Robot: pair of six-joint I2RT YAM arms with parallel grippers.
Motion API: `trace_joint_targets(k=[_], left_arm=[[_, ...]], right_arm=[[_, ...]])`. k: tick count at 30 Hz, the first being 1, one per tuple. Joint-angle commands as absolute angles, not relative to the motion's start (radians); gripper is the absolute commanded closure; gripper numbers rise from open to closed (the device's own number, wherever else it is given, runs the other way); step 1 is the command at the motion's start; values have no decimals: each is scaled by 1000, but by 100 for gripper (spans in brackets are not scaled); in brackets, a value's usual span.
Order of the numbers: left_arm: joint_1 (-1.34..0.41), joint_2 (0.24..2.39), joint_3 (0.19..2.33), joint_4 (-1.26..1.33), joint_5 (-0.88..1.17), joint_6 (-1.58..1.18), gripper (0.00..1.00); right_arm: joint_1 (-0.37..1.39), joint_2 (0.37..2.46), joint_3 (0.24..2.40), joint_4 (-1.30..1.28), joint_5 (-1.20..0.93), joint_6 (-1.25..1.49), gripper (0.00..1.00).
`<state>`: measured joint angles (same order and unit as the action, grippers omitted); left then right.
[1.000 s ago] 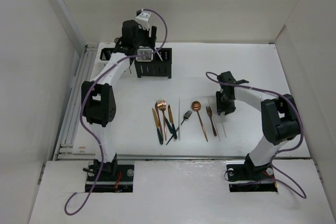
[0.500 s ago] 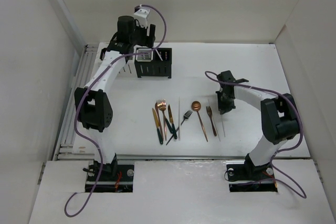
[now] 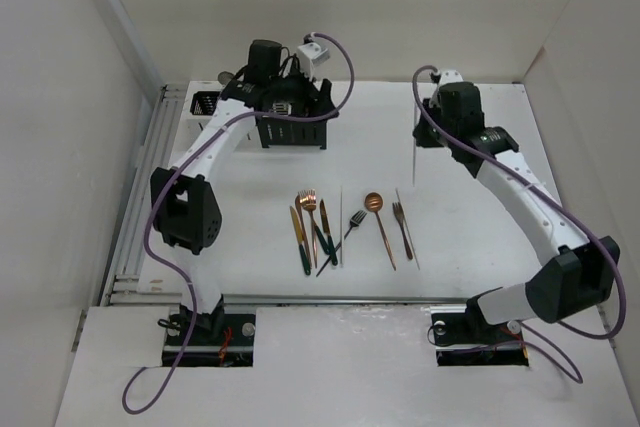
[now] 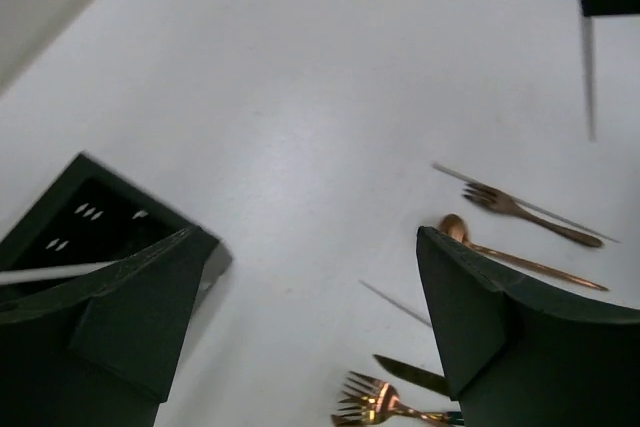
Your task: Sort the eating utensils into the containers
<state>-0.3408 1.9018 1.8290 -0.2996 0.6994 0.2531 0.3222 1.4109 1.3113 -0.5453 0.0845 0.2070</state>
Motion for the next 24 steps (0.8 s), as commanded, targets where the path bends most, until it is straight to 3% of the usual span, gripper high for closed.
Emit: trace_joint_targets(k=[1,10,19,20,24], left_arm=[[-385,1824,1873,-345,932,290,16],[-426,1824,1864,-221,1094,138,10],[-426,1824,1855,-196,1094,106,13],[-426,1824,1844,-183,1082,91,17],[-401,1824,1819,-42,1081,-49,62]], right_arm=[[406,1376,1390,-313,-9,232,100],[543,1474,1546,-135,-66,264,100],[575,1496,1555,-86,-77,264,100],[575,1496,1555,-86,-92,264,100],[584,1505,1546,-86,-101,282,100]])
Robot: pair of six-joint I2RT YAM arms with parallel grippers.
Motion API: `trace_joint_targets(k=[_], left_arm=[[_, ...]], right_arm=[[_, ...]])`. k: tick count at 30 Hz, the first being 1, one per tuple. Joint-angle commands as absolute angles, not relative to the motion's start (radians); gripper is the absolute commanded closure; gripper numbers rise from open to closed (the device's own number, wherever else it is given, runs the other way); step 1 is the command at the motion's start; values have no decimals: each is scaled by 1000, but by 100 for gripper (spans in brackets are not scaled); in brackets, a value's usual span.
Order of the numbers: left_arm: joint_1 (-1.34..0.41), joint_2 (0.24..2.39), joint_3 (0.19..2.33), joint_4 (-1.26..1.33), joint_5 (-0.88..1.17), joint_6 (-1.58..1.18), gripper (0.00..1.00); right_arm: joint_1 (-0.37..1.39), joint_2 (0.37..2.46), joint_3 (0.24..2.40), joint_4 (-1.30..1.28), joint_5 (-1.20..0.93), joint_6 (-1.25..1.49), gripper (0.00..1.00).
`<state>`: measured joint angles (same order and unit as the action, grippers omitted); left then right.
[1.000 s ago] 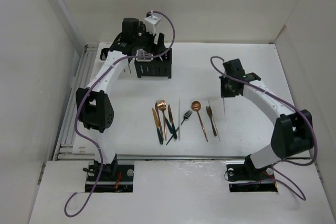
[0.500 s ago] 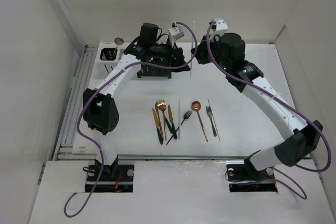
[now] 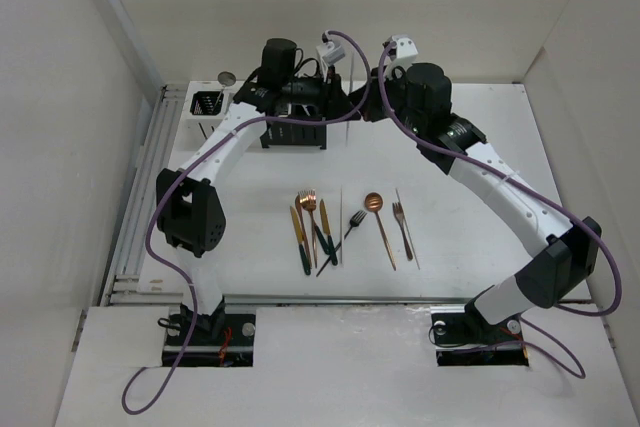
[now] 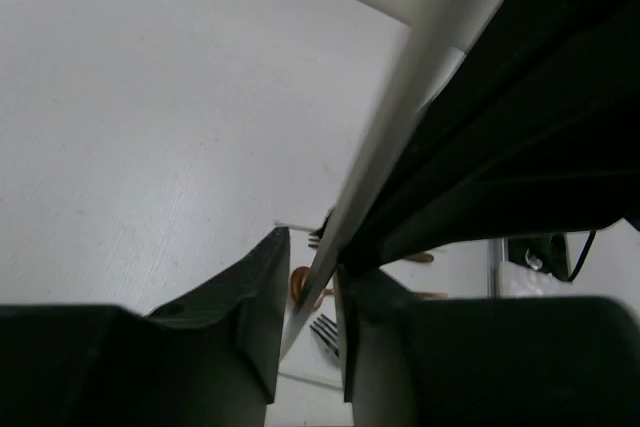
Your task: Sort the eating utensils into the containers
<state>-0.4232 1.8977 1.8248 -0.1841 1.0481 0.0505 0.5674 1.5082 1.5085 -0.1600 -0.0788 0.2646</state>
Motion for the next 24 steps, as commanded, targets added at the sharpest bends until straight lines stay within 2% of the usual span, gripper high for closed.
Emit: trace_joint_targets(k=[1,3,7,9,10,11,14,18,24], left_arm=[[-388,1833,1819,-41,1063,-79,84],[-388,1833,1819,-41,1037,-65,99],[-388,1842,1829,-75,1003,-28,100],[-377,1852,1829,-75,957,-28,100],[-377,1852,1829,-66,933,6,100],[-367,1852,1829,-55,861,26,100],[-332,1874,1829,24,718,63,100],[-301,1937,1816,168,566,63,100],[-281,2026,1804,340,499,72,100]], right_arm=[[584,1505,1533,-86,-101,282,100],[584,1505,1523,-86,-101,282,100],[584,1529,1537,-86,-121,291,100],[559,1542,1549,-86,-150,291,79],[549,1542,1560,-86,-159,291,48],[549,1552,1560,-86,-160,291,37],[518,1552,1551,-86,-149,291,21],[465,1540,1522,-86,-124,282,19],[410,1540,1466,-86,-133,282,18]])
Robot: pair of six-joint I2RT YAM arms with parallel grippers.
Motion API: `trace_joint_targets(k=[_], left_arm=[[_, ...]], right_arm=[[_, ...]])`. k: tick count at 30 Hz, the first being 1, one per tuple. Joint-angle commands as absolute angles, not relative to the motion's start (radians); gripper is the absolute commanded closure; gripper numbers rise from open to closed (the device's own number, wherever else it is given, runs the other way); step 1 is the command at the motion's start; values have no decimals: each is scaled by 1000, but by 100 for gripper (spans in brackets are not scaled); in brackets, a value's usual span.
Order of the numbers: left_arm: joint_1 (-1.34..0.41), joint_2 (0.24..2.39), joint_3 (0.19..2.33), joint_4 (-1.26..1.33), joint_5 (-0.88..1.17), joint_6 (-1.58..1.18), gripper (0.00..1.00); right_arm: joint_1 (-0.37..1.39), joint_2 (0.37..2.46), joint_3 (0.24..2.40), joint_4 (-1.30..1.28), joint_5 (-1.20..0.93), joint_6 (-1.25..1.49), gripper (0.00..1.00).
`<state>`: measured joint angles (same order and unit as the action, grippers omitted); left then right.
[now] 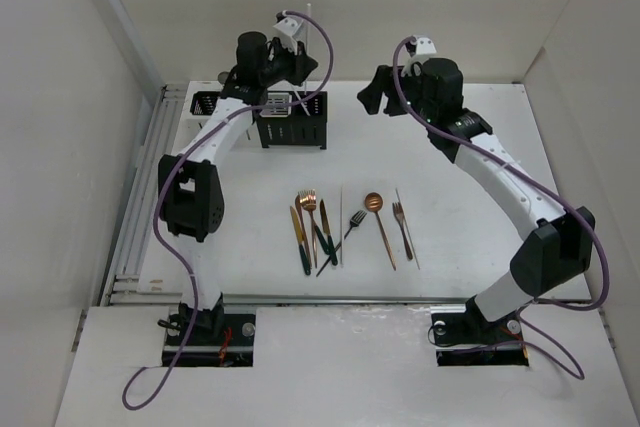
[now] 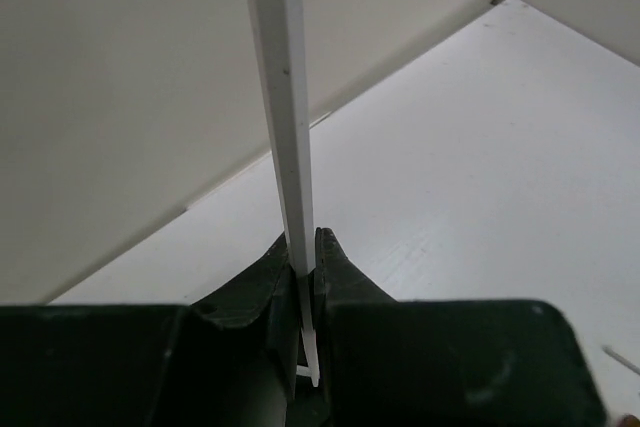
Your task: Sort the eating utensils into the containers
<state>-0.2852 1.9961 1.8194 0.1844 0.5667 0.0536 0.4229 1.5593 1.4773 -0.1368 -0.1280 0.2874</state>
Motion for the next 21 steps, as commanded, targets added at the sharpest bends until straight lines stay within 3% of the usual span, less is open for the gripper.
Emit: trace_joint_targets(k=[1,14,18,19,21], left_arm=[[-269,2052,1804,385,499,72,100],[-259,2131,1658,531,558,-2,98],[-259,2131,1618,531,584,-2,77],[-259,2131,1618,522,595,-2,68],[-250,2121,1618,503,604,-2,62]], right_arm=[[399,1549,1457,-86,-133,282,18],[350,1549,1417,-133,-157,255,17],[350,1549,1417,-296,-82,221,16],[350,1558,1417,-339,-39,206,16],[350,1559,1417,-448,-12,184,16]])
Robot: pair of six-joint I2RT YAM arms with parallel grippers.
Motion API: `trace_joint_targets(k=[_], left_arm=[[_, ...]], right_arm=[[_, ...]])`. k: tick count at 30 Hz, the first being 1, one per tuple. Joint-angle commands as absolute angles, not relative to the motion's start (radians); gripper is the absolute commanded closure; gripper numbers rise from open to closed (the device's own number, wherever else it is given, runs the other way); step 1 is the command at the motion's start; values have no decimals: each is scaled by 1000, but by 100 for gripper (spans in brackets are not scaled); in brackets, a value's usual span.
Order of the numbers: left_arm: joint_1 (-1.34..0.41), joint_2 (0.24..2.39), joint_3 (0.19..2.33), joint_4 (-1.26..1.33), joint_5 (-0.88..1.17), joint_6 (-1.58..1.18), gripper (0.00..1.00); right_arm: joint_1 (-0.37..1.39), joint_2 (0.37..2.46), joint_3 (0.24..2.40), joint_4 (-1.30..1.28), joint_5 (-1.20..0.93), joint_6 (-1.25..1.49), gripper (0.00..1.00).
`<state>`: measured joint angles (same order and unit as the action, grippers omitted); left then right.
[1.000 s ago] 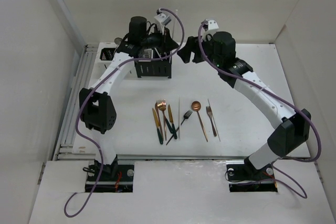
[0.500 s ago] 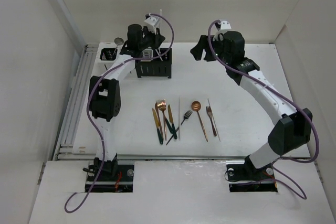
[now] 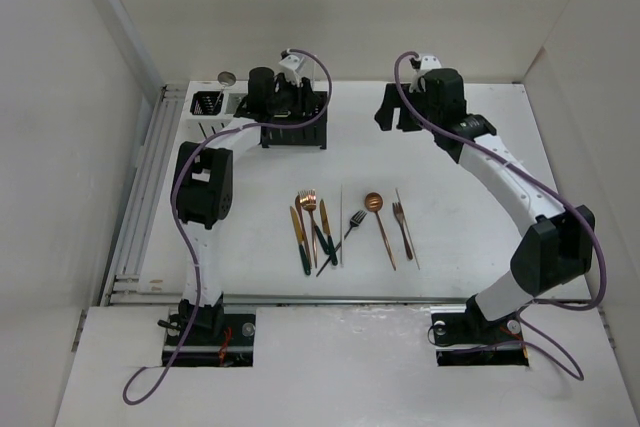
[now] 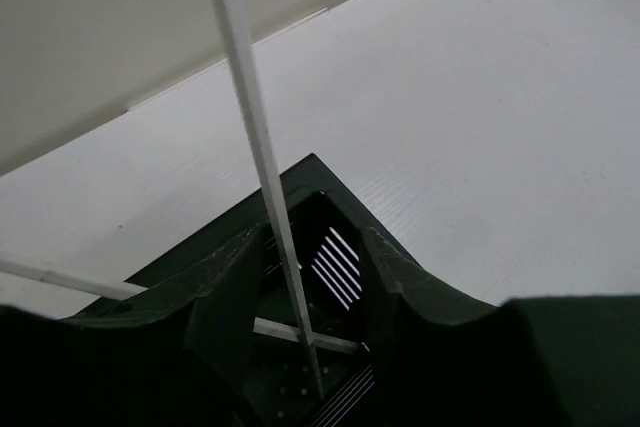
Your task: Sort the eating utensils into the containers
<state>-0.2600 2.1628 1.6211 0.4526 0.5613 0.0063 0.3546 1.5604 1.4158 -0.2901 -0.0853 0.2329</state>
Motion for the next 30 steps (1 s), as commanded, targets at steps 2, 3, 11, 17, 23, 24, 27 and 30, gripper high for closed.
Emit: trace_joint_targets(k=[2,3,11,17,23,24,27,30], left_arm=[[-250,2112,1618,491,614,9,55],[-250,2112,1618,477,614,21,54],[-241,2037,1677,287,549,84,47],[-241,1973,1755,123,428,137,45],[-241,1887,1793,-37,385,156,44],[-241,1876,1793,-54,385,156,44],[-241,1847,1793,-106,376,156,44],[-241,1819,1793,-129,376,156,44]], right_arm=[[350,1548,1375,-489,-3,184,18],[350,1548,1332,-524,11,184,19],[350,1522,1100,-614,71,261,64],[380,1588,1020,-583,37,281,67],[416,1617,1000,-589,28,291,70],[416,1627,986,-589,28,291,70],[416,1628,959,-601,40,314,70],[425,1628,959,-614,64,324,71]])
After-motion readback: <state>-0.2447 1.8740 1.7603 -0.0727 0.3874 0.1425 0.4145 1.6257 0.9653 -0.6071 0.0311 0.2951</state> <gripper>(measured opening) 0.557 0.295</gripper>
